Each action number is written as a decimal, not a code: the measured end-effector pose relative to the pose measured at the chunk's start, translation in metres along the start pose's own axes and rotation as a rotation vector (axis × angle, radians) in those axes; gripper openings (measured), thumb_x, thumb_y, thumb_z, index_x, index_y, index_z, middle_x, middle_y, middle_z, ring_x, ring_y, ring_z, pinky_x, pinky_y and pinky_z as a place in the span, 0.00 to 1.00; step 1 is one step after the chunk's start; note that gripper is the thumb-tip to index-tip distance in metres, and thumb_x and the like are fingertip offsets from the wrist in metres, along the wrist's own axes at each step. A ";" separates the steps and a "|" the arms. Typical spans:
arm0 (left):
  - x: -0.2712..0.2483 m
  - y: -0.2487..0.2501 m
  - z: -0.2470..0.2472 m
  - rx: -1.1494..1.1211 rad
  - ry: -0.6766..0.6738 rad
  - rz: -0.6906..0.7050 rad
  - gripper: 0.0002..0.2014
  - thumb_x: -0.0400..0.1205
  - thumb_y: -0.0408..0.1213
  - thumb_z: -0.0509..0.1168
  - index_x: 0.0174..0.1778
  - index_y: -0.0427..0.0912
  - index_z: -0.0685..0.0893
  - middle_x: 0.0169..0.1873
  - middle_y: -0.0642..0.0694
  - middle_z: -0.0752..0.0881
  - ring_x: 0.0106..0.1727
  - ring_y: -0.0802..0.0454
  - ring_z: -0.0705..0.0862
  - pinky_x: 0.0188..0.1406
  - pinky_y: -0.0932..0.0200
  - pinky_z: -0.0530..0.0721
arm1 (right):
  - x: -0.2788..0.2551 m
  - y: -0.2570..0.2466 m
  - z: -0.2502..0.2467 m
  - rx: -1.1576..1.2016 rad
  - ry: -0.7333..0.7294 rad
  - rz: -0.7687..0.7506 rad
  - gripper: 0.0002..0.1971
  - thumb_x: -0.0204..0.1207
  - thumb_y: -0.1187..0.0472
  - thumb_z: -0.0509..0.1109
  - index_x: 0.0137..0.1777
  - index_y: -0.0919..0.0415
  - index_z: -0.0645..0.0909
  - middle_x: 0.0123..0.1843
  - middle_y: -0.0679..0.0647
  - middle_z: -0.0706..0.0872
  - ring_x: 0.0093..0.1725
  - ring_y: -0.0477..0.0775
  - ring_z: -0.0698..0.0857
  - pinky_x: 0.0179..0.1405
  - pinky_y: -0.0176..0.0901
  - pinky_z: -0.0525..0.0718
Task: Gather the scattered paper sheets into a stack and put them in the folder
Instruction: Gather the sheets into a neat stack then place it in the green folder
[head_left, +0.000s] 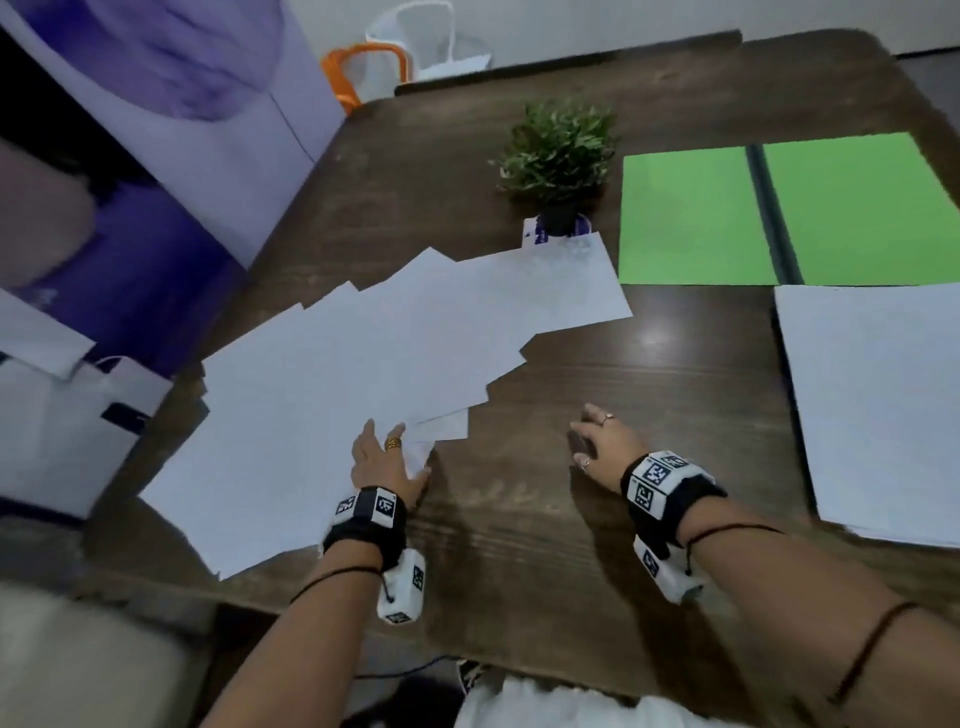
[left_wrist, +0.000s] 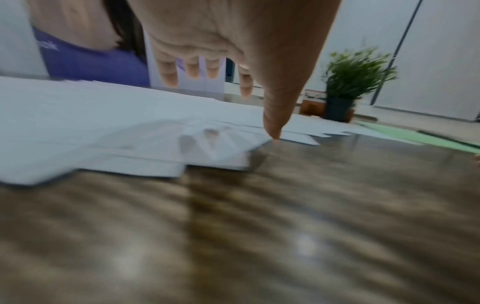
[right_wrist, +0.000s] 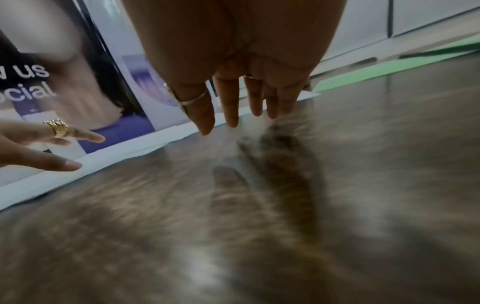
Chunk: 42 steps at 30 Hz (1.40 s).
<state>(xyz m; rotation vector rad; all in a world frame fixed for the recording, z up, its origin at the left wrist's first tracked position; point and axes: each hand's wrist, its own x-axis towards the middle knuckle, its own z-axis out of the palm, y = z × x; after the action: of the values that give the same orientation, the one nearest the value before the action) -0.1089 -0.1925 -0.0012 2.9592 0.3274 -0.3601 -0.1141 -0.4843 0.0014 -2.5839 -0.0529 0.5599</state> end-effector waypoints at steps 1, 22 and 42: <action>0.003 -0.024 -0.003 0.025 -0.024 -0.012 0.41 0.75 0.55 0.68 0.81 0.52 0.57 0.82 0.40 0.45 0.82 0.38 0.46 0.75 0.44 0.66 | 0.007 -0.015 0.013 -0.013 -0.032 0.012 0.29 0.81 0.55 0.63 0.81 0.55 0.61 0.85 0.56 0.49 0.83 0.58 0.50 0.79 0.43 0.54; 0.064 -0.134 -0.011 -0.028 -0.291 0.031 0.67 0.56 0.79 0.64 0.81 0.52 0.33 0.82 0.46 0.34 0.81 0.37 0.32 0.75 0.26 0.40 | 0.082 -0.158 0.073 0.117 0.156 0.517 0.31 0.78 0.42 0.64 0.79 0.45 0.61 0.84 0.66 0.40 0.82 0.70 0.37 0.80 0.62 0.42; 0.067 -0.148 -0.010 -0.081 -0.283 0.207 0.52 0.71 0.69 0.63 0.83 0.54 0.41 0.82 0.51 0.37 0.82 0.43 0.36 0.79 0.35 0.48 | 0.116 -0.252 0.107 0.243 -0.075 0.209 0.20 0.77 0.42 0.66 0.46 0.62 0.78 0.70 0.65 0.73 0.74 0.62 0.68 0.70 0.47 0.69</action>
<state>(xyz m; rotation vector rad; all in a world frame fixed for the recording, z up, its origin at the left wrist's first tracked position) -0.0781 -0.0343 -0.0254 2.7774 0.0018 -0.7078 -0.0347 -0.1983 -0.0085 -2.3447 0.2479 0.6938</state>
